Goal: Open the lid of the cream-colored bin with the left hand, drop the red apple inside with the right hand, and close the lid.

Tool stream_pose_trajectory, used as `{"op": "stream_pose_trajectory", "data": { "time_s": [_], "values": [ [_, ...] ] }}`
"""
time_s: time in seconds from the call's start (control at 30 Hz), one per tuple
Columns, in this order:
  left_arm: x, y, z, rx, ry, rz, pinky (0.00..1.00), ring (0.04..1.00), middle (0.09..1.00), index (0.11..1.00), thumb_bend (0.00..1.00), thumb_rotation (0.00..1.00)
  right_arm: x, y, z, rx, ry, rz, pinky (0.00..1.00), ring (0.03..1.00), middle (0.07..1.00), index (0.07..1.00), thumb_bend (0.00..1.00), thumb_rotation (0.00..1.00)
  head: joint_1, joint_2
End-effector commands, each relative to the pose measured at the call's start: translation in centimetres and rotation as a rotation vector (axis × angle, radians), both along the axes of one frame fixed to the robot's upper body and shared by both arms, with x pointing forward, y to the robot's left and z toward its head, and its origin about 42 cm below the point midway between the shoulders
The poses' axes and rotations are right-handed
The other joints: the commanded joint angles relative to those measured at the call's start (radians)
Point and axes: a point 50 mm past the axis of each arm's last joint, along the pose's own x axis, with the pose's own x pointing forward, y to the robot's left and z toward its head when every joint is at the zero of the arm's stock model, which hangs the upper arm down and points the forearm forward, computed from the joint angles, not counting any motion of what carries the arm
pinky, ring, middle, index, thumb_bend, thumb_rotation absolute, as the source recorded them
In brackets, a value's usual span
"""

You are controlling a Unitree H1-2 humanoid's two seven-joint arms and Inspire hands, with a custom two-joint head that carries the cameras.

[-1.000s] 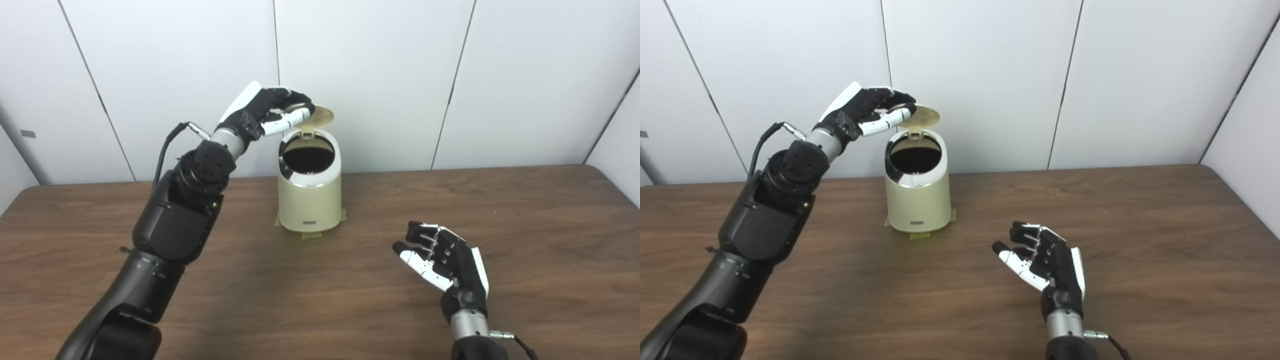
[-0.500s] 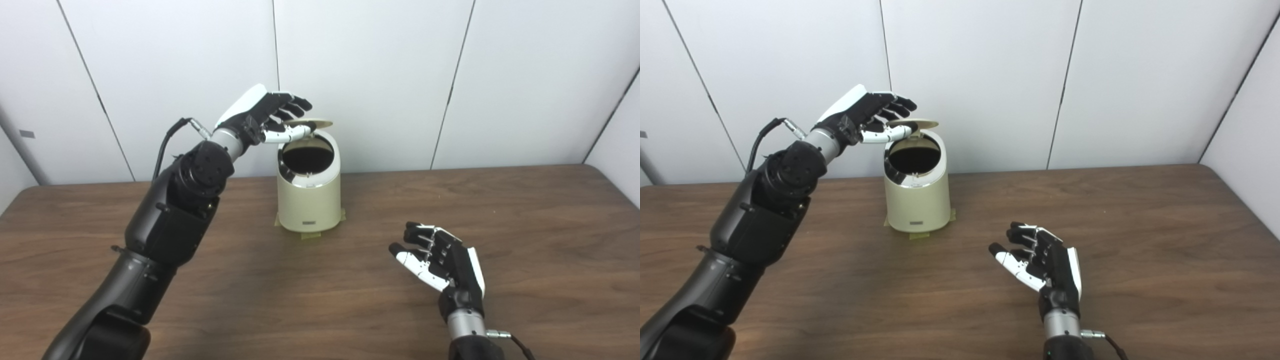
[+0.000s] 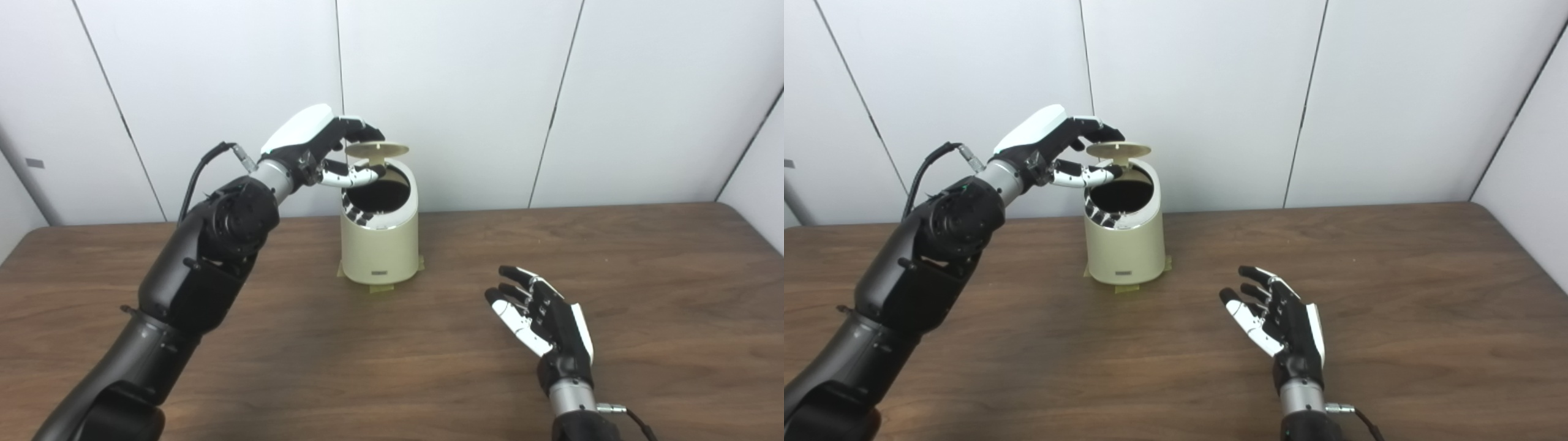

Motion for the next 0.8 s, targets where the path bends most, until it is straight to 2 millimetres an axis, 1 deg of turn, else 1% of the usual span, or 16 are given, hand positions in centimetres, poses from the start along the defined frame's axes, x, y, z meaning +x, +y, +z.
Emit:
{"op": "stream_pose_trajectory", "data": {
  "time_s": [0.0, 0.07, 0.13, 0.23, 0.37, 0.5, 0.67, 0.77],
  "values": [
    [-0.1, -0.1, 2.8, 0.022, -0.095, -0.022, 0.78, 0.844, 0.802, 0.768, 0.52, 0.34, 0.9, 0.4, 1.7, -0.021, -0.066, 0.035, 0.77, 0.885, 0.916, 0.916, 0.47, 0.85, -0.001, 0.0],
    [-0.2, -0.2, 2.6, 0.031, -0.092, -0.026, 0.75, 0.818, 0.788, 0.769, 0.53, 0.34, 1.0, 0.4, 1.8, -0.04, -0.049, 0.046, 0.83, 0.935, 0.948, 0.937, 0.5, 0.92, -0.001, 0.0],
    [-0.3, -0.3, 2.5, 0.041, -0.087, -0.027, 0.73, 0.806, 0.783, 0.77, 0.54, 0.35, 1.1, 0.4, 1.8, -0.047, -0.04, 0.051, 0.87, 0.961, 0.966, 0.946, 0.51, 0.96, -0.001, 0.0],
    [-0.3, -0.5, 2.2, 0.057, -0.084, -0.033, 0.72, 0.812, 0.786, 0.765, 0.56, 0.34, 1.1, 0.4, 1.8, -0.039, -0.036, 0.053, 0.9, 0.973, 0.97, 0.953, 0.51, 0.99, -0.001, 0.007],
    [-0.3, -0.7, 1.7, 0.104, -0.075, -0.039, 0.73, 0.827, 0.799, 0.767, 0.56, 0.36, 1.1, 0.4, 1.8, -0.021, -0.037, 0.054, 0.88, 0.968, 0.966, 0.954, 0.51, 1.0, -0.001, 0.012],
    [-0.4, -0.9, 1.1, 0.158, -0.085, -0.049, 0.7, 0.797, 0.78, 0.767, 0.57, 0.37, 1.1, 0.3, 1.8, 0.002, -0.041, 0.048, 0.87, 0.953, 0.958, 0.954, 0.51, 0.99, -0.002, 0.015],
    [-0.5, -1.0, 0.5, 0.208, -0.107, -0.061, 0.72, 0.791, 0.767, 0.759, 0.58, 0.39, 1.2, 0.2, 1.8, 0.009, -0.037, 0.043, 0.85, 0.945, 0.951, 0.952, 0.5, 0.98, -0.004, 0.021],
    [-0.7, -1.1, 0.2, 0.305, -0.136, -0.082, 0.74, 0.79, 0.764, 0.767, 0.57, 0.45, 1.3, 0.2, 1.8, 0.011, -0.037, 0.045, 0.85, 0.944, 0.949, 0.954, 0.5, 0.98, -0.004, 0.021]
  ]
}}
